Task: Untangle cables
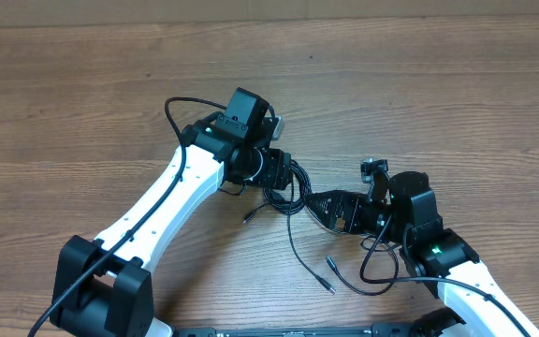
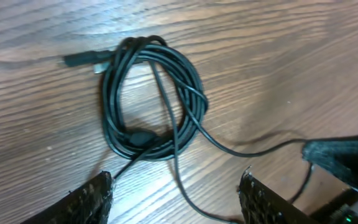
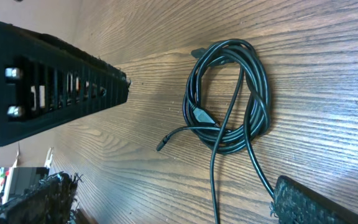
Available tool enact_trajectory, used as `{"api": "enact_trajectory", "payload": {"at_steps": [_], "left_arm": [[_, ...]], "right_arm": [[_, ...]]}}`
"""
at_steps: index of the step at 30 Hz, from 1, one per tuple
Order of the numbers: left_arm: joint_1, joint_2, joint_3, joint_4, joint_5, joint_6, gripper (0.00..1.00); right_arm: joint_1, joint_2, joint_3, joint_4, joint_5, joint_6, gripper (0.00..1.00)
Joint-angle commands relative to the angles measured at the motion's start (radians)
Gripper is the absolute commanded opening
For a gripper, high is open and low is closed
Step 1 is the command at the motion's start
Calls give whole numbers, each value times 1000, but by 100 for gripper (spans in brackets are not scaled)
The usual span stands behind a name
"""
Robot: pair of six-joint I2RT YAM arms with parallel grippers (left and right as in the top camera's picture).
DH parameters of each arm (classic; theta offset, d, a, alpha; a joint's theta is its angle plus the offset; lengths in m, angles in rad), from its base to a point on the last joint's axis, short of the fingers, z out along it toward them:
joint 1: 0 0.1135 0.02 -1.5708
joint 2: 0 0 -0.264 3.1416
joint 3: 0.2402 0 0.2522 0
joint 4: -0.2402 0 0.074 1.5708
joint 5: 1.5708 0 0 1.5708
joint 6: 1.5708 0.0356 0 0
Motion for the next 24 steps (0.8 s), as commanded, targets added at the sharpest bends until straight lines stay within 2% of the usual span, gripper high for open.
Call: {"api": "enact_trajectory", "payload": {"at_steps": [1,7,15,24], "left_arm": [[-6,-19,6,0,-111,-15,65],[-6,-17,6,13,-181,-55,65],[-6,22,6,73,-200,-55,63],[-6,174,6,87,-195,-55,43]], "right_arm": [[-3,1,12,3,-8,-2,100],[-3,1,11,-14,-5,-3,100],[-3,1,11,-33,-4,-3,100],[-3,1,11,-40,10,-3,100]]}}
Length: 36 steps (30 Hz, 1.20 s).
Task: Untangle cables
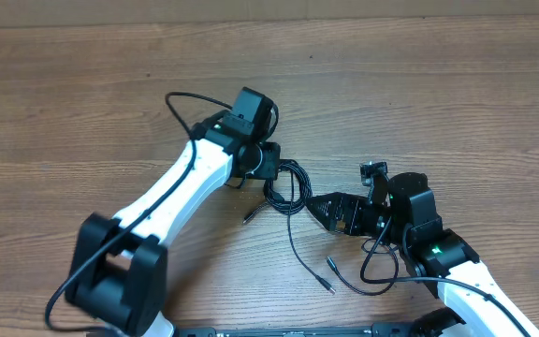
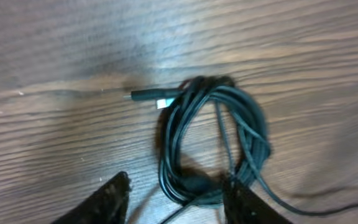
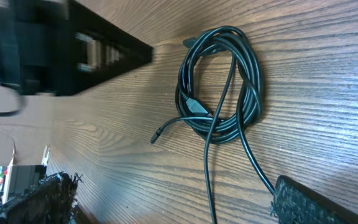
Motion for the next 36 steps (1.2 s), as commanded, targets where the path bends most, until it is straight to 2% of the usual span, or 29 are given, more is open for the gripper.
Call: {"api": "enact_trajectory", "payload": {"at_steps": [1,3,6,21,26,32,36], "left_arm": [[-6,80,6,3,-10,-7,40],[-6,112,6,3,3,-9,34],[-6,150,6,13,32,-18,34],[-6,196,6,71,57,-60,41],[-7,196,6,80,56,-83,29],[-8,196,6,81,56,-82,6],[-8,196,6,81,54,-82,4]], "right_arm": [[-3,1,11,1,9,-3,100],[-3,1,11,1,9,-3,100],[-3,1,11,1,13,-3,100],[-3,1,10,1,35,-3,100],[-3,1,10,1,35,-3,100],[-3,1,10,1,35,-3,100],[-3,1,10,0,35,-3,100]]}}
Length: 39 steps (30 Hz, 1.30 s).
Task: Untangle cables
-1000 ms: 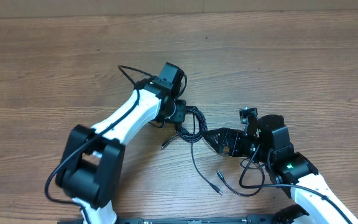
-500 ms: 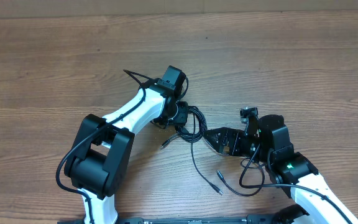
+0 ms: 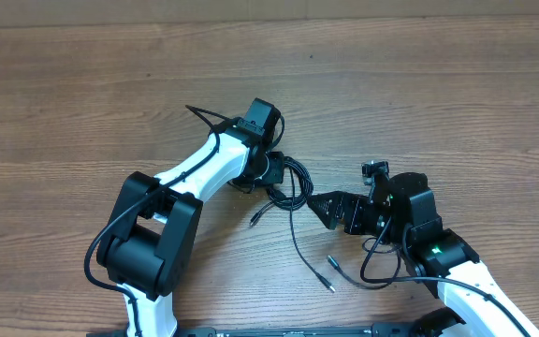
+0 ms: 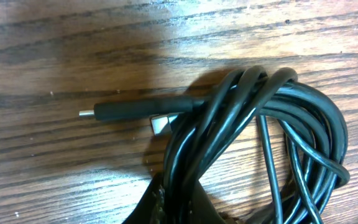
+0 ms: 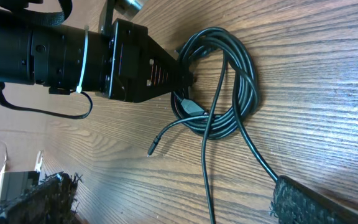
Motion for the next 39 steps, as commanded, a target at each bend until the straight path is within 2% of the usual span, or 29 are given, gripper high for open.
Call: {"api": "enact_trajectory", "payload": {"at_steps": [1,9,12,15,18,22,25,26,27,28,29,30,31,35,37,39], "left_arm": [[-5,9,6,3,-2,-6,5],[11,2,7,2,10,56,4],[24,-8,8,-3,62,92,4],[44,-20,9,-9,142,80,4],[55,-19,9,-35,235,-19,5],[55,-19,9,-113,240,-283,4],[55,-19,9,-136,240,-389,5],[55,-19,9,-134,237,-394,7],[55,-19,9,-131,229,-393,18],[55,-19,9,-129,225,-392,30],[57,-19,9,-128,225,-391,54],[59,-19,9,-128,226,-391,66],[61,-19,9,-129,226,-390,72],[70,-20,23,-129,229,-316,77],[70,-20,47,-134,229,-228,77],[70,-20,102,-142,221,-62,73]], "right_arm": [[-3,1,10,1,7,-3,100],[-3,1,10,-13,-37,-3,100],[-3,1,10,-14,-106,-3,100],[-3,1,10,-13,-126,-3,100],[-3,1,10,-13,-114,-3,100],[-3,1,10,-13,-95,-3,100],[-3,1,10,-13,-95,-3,100],[-3,1,10,-13,-95,-3,100],[-3,1,10,-13,-95,-3,100],[-3,1,10,-13,-95,-3,100],[-3,1,10,-13,-95,-3,100],[-3,1,10,-13,-95,-3,100],[-3,1,10,-13,-94,-3,100],[-3,1,10,-14,-88,-3,100],[-3,1,10,-13,-88,-3,100],[-3,1,10,-13,-87,-3,100]]}}
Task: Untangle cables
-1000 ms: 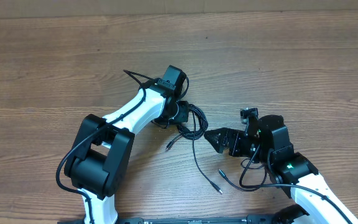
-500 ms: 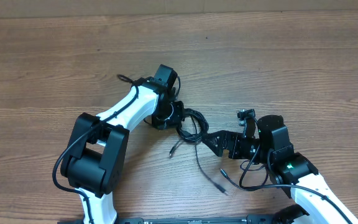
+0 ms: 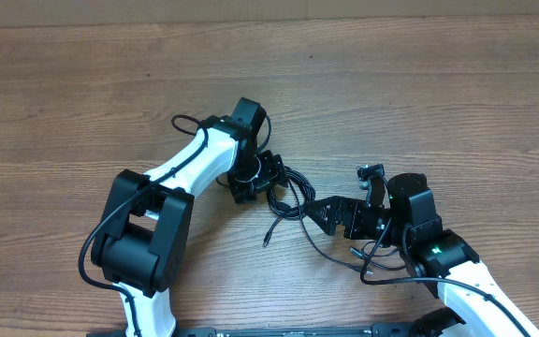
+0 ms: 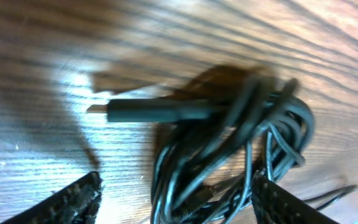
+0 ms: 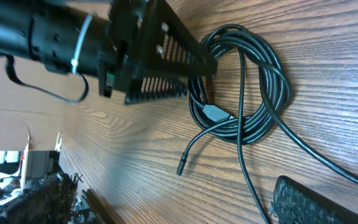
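A black cable coil (image 3: 289,190) lies on the wooden table, tangled with a thinner black lead. In the left wrist view, which is blurred, my left gripper (image 4: 176,185) is open with its fingers (image 4: 73,199) on either side of the coil (image 4: 229,155); a thick black plug (image 4: 148,112) sticks out to the left. My right gripper (image 3: 324,212) is open just right of the coil, nothing between its fingers (image 5: 309,199). The right wrist view shows the coil (image 5: 244,93) and a thin jack end (image 5: 180,169).
A loose lead runs from the coil toward the right arm and ends in a small plug (image 3: 354,251). The left arm (image 3: 190,173) reaches in from the lower left. The table's far edge (image 3: 269,17) is at the top.
My left gripper's fingers, close together low at the coil's left edge, now stand wide apart astride the coil. The thin jack end and the loose plug have shifted. The right gripper barely moved.
My left gripper was open above the coil, then narrower and to its left, then down at the coil's left edge with fingers nearly together. It is now open astride the coil, and the loose leads lie differently. The right gripper stayed open beside the coil.
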Available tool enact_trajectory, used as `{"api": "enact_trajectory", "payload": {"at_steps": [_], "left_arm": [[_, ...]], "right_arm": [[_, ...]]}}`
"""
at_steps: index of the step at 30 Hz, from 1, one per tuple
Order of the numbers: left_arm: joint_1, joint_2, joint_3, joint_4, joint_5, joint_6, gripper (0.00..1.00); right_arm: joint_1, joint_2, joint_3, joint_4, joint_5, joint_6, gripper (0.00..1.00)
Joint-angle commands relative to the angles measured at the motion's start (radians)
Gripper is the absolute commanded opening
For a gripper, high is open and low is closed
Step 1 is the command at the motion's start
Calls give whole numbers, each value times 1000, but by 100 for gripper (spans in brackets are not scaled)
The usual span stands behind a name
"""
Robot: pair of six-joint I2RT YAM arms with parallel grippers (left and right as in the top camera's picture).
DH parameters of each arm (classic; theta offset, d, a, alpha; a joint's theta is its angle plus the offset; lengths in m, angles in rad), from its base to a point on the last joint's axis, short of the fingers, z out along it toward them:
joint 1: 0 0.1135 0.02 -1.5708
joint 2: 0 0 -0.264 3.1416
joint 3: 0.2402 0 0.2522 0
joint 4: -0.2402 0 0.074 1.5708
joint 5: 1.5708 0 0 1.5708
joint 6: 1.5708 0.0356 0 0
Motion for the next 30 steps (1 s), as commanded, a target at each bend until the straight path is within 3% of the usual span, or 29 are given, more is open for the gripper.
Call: {"api": "enact_trajectory", "payload": {"at_steps": [1,8,13,17,20,23,30], "left_arm": [[8,-19,108,-6,-4,295,73],[5,-19,204,6,-236,708,76],[2,-17,198,33,-224,1012,70],[-8,-17,198,26,-93,1203,66],[-20,-17,198,26,-49,1296,63],[-34,-17,188,27,-51,1357,53],[-36,-11,111,72,-49,1359,54]], "right_arm": [[-3,1,10,4,14,-3,100],[-3,1,10,5,17,-3,100],[-3,1,10,5,17,-3,100],[-3,1,10,5,18,-3,100],[-3,1,10,5,17,-3,100],[-3,1,10,5,17,-3,100],[-3,1,10,5,17,-3,100]]}}
